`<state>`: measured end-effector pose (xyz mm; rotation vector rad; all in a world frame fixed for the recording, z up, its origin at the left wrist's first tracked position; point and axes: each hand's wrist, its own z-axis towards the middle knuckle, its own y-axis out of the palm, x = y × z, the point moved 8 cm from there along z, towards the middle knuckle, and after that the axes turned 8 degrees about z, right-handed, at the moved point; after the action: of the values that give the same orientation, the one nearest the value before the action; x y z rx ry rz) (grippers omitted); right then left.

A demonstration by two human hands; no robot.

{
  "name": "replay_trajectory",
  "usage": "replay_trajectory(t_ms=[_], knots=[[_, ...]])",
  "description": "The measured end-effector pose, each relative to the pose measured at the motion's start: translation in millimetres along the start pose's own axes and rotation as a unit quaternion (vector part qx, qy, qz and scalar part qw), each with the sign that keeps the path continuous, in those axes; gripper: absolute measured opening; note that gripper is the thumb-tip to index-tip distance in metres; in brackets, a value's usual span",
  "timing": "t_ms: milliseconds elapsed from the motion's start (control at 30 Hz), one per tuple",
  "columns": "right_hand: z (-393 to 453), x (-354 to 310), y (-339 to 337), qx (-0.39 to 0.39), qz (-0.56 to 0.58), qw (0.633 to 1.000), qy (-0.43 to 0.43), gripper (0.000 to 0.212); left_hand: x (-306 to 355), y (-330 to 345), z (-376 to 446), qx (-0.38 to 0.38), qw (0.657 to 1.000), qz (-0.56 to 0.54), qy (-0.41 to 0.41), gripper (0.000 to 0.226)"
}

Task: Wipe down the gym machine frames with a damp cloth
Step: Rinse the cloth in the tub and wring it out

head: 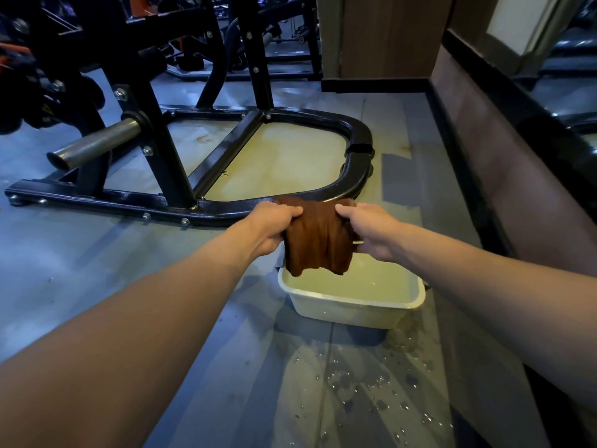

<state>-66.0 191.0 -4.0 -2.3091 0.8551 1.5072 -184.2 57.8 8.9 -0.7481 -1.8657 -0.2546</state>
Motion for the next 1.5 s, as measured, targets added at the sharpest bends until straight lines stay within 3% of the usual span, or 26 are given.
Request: replay_trajectory(t_ms=[100,167,200,267,367,467,767,867,933,1000,1067,1133,1167,1267,1300,1367,1433,1500], knots=[[-6,-16,-9,0.036,-0.065,0.994,-0.074,0.018,0,1,0,-0.008,0.996,0.084,0.028,0.032],[-9,-25,-18,0.080,-0.048,0.989,-0.116,0.015,1,5,-5,0.002,0.995,0.094,0.039,0.026],[-9,-26,-20,0.080,-0.028,0.989,-0.122,0.027,2,6,-6,0.015,0.995,0.089,0.039,0.023],[-9,-25,-24,0.053,-0.006,0.994,-0.097,0.060,-1,6,-10,0.023,0.996,0.083,0.012,0.020],[-22,-8,-21,-0.044,-0.139,0.989,0.027,0.038,-19,13,-22,-0.081,0.981,0.163,-0.067,0.016],[-31,14,-25,-0.142,-0.272,0.944,0.121,0.028,-40,17,-32,-0.169,0.946,0.256,-0.104,0.019],[-28,40,-13,-0.125,-0.437,0.885,0.102,0.032,-54,28,-29,-0.129,0.886,0.444,-0.033,0.028],[-27,51,-5,-0.118,-0.543,0.829,0.068,0.031,-57,36,-25,-0.135,0.857,0.497,0.011,0.080],[-26,54,-4,-0.104,-0.628,0.771,0.029,0.032,-60,44,-25,-0.167,0.826,0.537,0.046,0.096],[-25,57,-4,-0.098,-0.673,0.733,0.012,0.036,-63,49,-23,-0.183,0.777,0.597,0.078,0.081],[-23,61,-6,-0.102,-0.687,0.719,0.016,0.044,-67,49,-19,-0.182,0.749,0.630,0.095,0.064],[-20,65,-11,-0.094,-0.706,0.702,0.008,0.054,-71,47,-15,-0.184,0.721,0.660,0.099,0.060],[-18,66,-13,-0.084,-0.714,0.695,-0.003,0.057,-73,45,-15,-0.179,0.692,0.691,0.110,0.060],[-15,76,-10,-0.089,-0.695,0.713,-0.024,0.077,-71,42,-17,-0.133,0.612,0.759,0.178,0.066],[-15,83,-5,-0.102,-0.675,0.730,-0.022,0.090,-73,44,-18,-0.131,0.600,0.763,0.202,0.072],[-15,95,6,-0.110,-0.629,0.769,-0.024,0.104,-82,49,-18,-0.163,0.609,0.748,0.207,0.090],[-13,105,14,-0.102,-0.613,0.782,-0.053,0.087,-87,53,-17,-0.191,0.613,0.742,0.191,0.083],[-12,111,16,-0.099,-0.639,0.758,-0.085,0.050,-87,56,-15,-0.188,0.586,0.761,0.203,0.046]])
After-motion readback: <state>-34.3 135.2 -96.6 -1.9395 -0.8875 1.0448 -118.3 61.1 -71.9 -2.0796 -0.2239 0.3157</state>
